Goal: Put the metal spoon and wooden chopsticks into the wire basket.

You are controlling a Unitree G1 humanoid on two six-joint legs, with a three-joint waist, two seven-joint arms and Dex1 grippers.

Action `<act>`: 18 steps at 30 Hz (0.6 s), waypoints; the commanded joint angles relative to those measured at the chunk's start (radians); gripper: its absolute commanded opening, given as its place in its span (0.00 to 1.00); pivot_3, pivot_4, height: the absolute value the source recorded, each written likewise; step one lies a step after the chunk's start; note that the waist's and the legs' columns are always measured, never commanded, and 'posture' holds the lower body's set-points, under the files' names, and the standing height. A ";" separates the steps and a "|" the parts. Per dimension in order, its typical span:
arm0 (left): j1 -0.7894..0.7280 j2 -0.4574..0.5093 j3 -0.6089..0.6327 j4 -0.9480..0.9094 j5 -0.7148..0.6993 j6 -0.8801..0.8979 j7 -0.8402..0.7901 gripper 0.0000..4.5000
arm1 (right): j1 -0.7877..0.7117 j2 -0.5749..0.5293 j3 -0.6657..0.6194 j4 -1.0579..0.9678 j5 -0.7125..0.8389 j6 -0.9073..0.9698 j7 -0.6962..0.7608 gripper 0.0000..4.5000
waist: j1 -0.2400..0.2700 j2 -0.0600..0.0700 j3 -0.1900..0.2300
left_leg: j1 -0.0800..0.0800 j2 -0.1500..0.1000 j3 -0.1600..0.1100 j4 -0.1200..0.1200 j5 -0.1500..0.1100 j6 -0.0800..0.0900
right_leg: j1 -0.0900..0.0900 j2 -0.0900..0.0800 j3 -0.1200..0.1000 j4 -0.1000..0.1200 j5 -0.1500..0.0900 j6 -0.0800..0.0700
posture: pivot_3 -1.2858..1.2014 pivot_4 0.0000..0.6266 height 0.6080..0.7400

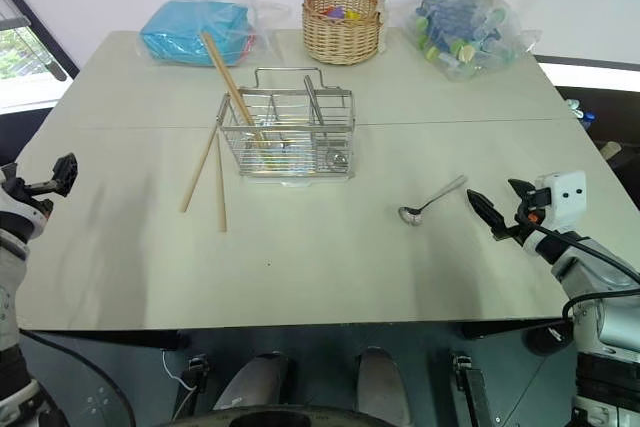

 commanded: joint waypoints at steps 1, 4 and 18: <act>-0.012 0.024 -0.002 -0.012 0.003 -0.022 -0.020 0.99 | -0.002 -0.004 -0.033 -0.043 0.009 -0.018 -0.010 1.00 | 0.000 0.000 0.000 | 0.000 0.000 0.000 0.000 0.000 0.000 | 0.000 0.000 0.000 0.000 0.000 0.000 | 0.52 0.24 1.00; -0.022 0.019 0.004 -0.008 -0.003 -0.013 -0.011 0.99 | -0.003 -0.005 -0.034 -0.043 0.010 -0.020 -0.011 1.00 | 0.000 0.000 0.000 | 0.000 0.000 0.000 0.000 0.000 0.000 | 0.000 0.000 0.000 0.000 0.000 0.000 | 0.52 0.24 1.00; -0.054 0.051 0.009 0.014 -0.005 -0.007 -0.025 0.99 | -0.088 -0.031 -0.004 -0.001 -0.011 -0.039 0.013 1.00 | -0.001 0.000 0.000 | 0.000 0.000 0.000 0.000 0.000 0.000 | 0.000 0.000 0.000 0.000 0.000 0.000 | 0.52 0.24 1.00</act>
